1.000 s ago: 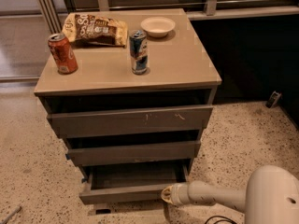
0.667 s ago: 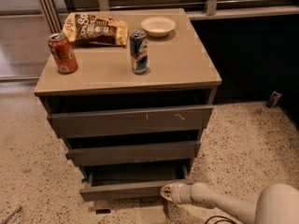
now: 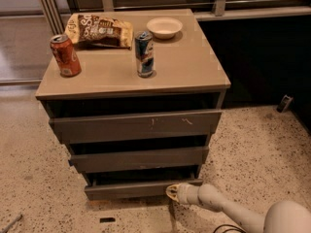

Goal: Close bottom drawer

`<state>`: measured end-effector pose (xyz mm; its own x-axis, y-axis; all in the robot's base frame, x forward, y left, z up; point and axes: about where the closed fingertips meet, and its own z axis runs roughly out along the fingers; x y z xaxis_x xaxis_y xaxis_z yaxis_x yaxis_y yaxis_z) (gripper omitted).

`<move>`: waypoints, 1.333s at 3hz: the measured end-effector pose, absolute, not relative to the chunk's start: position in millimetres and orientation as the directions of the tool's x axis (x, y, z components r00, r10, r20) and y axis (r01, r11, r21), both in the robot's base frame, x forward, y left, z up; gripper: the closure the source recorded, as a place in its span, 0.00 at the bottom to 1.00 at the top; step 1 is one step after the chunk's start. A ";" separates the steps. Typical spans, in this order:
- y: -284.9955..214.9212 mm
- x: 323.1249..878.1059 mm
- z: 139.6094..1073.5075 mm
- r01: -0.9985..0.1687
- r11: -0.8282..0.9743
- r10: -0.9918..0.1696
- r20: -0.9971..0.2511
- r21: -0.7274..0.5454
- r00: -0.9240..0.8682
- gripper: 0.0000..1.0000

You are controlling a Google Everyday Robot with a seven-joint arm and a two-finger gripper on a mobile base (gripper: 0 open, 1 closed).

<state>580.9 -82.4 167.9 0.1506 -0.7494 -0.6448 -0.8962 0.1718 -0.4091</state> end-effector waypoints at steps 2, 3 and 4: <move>-75.8 619.9 167.1 -0.894 0.165 -0.751 -0.641 -0.416 0.159 1.00; -63.6 624.7 171.1 -0.911 0.116 -0.765 -0.621 -0.395 0.172 1.00; -54.4 598.3 168.0 -0.964 0.037 -0.799 -0.587 -0.263 0.129 1.00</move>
Offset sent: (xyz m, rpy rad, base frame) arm 0.0623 0.0060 0.0020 -0.0121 -0.0141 0.0016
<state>598.3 -54.4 168.0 0.1291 -0.7991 -0.5872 -0.9642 0.0372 -0.2626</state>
